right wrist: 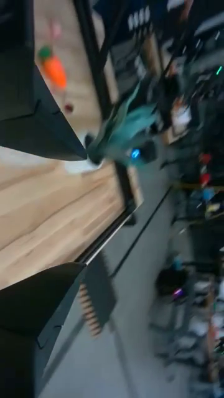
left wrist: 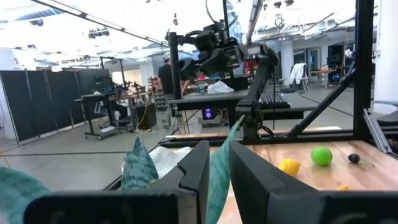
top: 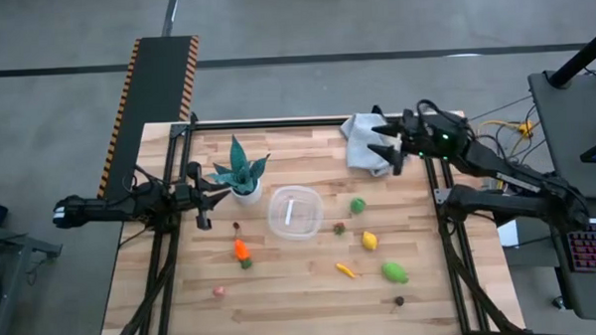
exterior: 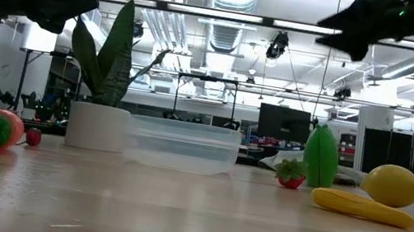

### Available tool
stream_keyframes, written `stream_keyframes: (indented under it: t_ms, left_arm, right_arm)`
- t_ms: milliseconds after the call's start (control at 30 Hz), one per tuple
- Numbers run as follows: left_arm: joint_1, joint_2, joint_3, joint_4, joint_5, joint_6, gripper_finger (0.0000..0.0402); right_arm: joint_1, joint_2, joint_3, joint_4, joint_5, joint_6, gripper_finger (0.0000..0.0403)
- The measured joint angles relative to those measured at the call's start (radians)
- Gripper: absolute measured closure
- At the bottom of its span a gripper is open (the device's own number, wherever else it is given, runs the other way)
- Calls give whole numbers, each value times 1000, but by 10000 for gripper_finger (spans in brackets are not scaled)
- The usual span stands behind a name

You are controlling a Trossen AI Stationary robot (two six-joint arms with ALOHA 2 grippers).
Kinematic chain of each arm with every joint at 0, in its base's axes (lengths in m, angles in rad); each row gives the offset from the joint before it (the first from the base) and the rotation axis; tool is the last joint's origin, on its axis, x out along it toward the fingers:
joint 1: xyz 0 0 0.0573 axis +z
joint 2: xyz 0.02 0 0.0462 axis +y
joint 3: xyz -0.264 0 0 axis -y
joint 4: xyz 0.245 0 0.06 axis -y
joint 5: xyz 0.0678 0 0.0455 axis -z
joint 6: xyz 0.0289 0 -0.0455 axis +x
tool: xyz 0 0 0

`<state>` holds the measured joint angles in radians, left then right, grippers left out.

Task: Pick and placing Produce into tupperware
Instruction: Put the green corn into the container

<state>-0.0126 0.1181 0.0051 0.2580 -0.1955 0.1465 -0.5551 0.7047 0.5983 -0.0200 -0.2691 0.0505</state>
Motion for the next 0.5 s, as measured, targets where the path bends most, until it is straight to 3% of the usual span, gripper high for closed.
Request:
stream_keyframes:
  t_ms: [233,500]
  left_arm:
    - [0,-1,0,4,0,0,353]
    - [0,-1,0,4,0,0,353]
  right_arm:
    - [117,-100,0,0,4,-16,133]
    - [221,-122,0,-1,8,-38,136]
